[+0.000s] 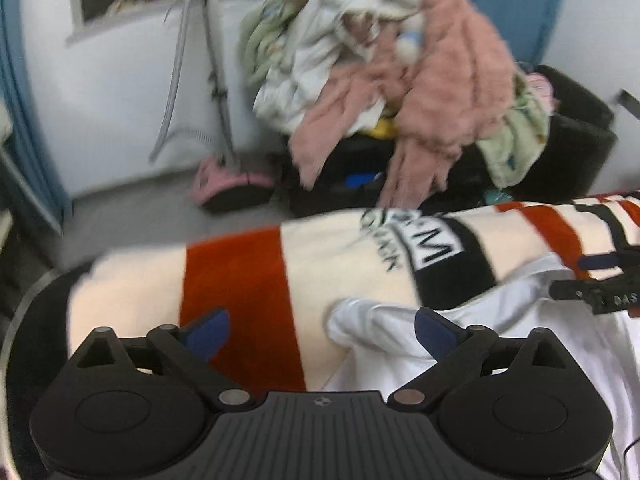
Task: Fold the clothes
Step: 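Lay the T-shirt flat on the bedspread and open both grippers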
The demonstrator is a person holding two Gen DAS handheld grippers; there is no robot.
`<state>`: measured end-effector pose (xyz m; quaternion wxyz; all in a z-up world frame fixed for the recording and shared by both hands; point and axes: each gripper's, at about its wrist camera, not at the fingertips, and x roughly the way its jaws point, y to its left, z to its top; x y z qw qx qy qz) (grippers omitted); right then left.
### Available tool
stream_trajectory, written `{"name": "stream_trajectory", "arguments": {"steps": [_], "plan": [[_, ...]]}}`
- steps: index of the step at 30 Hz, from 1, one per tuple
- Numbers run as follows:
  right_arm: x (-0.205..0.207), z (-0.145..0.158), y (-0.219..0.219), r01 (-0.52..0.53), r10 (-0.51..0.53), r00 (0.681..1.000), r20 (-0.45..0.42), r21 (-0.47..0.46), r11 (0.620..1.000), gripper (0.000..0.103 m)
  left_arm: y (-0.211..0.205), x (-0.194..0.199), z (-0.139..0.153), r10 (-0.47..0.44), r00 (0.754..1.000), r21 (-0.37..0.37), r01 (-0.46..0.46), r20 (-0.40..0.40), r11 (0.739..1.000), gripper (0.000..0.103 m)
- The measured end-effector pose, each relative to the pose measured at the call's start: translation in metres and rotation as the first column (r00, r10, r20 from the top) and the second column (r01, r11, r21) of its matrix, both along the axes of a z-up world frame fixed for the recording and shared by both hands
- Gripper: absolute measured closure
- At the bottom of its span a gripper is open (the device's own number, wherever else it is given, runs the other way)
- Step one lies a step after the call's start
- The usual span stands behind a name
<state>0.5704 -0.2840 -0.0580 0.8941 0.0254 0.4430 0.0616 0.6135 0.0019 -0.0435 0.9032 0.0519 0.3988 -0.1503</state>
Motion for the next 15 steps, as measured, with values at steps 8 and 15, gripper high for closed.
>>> {"name": "stream_trajectory", "arguments": {"steps": [8,15], "plan": [[-0.077,0.035,0.017,0.049,-0.051,0.973,0.226,0.011,0.999,0.015,-0.005,-0.130,0.040,0.061,0.980,-0.073,-0.048,0.189,0.996,0.003],[-0.220,0.071,0.027,0.098,-0.116,0.916,0.384,0.067,0.993,0.015,-0.009,-0.280,0.063,0.136,0.943,-0.134,-0.099,0.303,0.986,0.003]]}}
